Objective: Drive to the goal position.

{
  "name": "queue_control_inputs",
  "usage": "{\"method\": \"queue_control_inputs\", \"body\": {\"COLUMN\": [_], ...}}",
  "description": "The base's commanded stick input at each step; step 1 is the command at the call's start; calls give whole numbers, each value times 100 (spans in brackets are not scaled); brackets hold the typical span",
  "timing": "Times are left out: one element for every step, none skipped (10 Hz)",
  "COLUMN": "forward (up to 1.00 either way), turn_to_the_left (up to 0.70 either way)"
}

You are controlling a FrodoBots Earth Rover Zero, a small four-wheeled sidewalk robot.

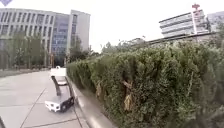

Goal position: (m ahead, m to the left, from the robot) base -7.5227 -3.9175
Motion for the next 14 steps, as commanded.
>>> {"method": "queue_control_inputs", "body": {"forward": [5,5,5,5,5,5,5,5,5,5,5,5,5,5], "turn_to_the_left": [0,0,0,0,0,0,0,0,0,0,0,0,0,0]}}
